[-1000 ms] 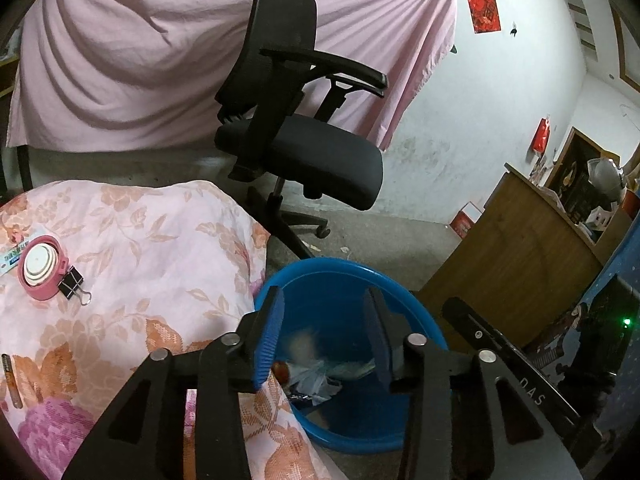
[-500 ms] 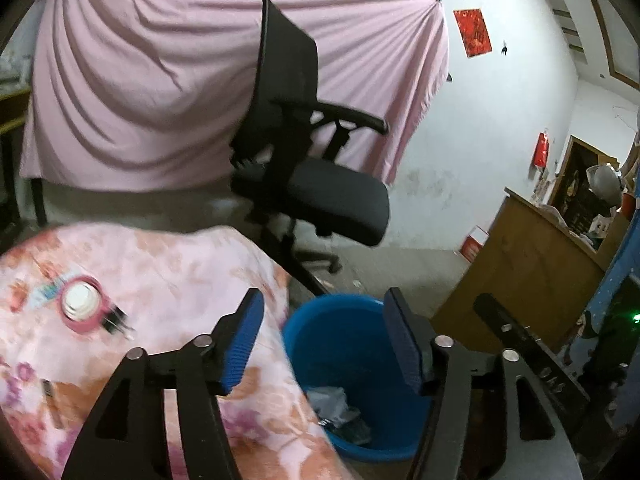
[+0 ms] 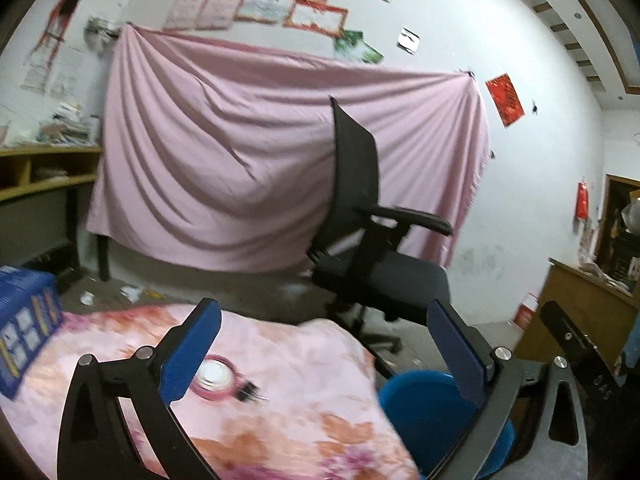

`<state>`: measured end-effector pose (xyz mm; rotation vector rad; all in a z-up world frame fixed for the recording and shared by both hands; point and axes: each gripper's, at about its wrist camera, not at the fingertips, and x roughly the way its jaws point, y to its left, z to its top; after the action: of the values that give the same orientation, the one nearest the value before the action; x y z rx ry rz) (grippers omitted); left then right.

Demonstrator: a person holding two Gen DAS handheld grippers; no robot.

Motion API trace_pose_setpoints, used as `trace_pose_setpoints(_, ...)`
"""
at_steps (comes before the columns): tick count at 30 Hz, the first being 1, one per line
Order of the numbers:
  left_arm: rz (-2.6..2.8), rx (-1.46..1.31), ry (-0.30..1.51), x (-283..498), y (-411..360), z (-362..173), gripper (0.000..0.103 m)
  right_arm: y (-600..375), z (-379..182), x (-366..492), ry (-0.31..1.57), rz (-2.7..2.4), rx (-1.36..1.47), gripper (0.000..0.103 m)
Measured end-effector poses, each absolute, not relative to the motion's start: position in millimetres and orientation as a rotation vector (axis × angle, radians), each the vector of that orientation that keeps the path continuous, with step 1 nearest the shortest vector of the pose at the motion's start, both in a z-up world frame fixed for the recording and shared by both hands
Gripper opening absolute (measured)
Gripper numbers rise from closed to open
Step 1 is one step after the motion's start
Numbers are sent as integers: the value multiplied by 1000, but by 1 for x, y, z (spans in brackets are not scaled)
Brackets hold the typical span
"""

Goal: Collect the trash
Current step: 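Move both tools back over the table toward the remaining items, then grasp the black binder clip with the right gripper while the left grasps the brown battery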

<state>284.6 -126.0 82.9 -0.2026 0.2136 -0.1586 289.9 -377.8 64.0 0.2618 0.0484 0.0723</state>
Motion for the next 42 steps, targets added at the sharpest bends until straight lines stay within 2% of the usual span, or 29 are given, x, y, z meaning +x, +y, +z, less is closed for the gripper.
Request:
trace_pose_setpoints(11, -38, -170, 137, 255, -65, 82, 101, -314, 73, 279, -48, 162, 175, 103)
trace_pose_setpoints(23, 30, -153, 141, 239, -11, 56, 101, -251, 62, 280, -32, 257, 31, 103)
trace_pose_setpoints(32, 31, -182, 226, 242, 11, 28, 101, -217, 40, 295, 100, 308, -81, 103)
trace_pose_setpoints(42, -68, -185, 407, 258, 9, 1, 100, -208, 10, 323, 322, 329, -156, 103)
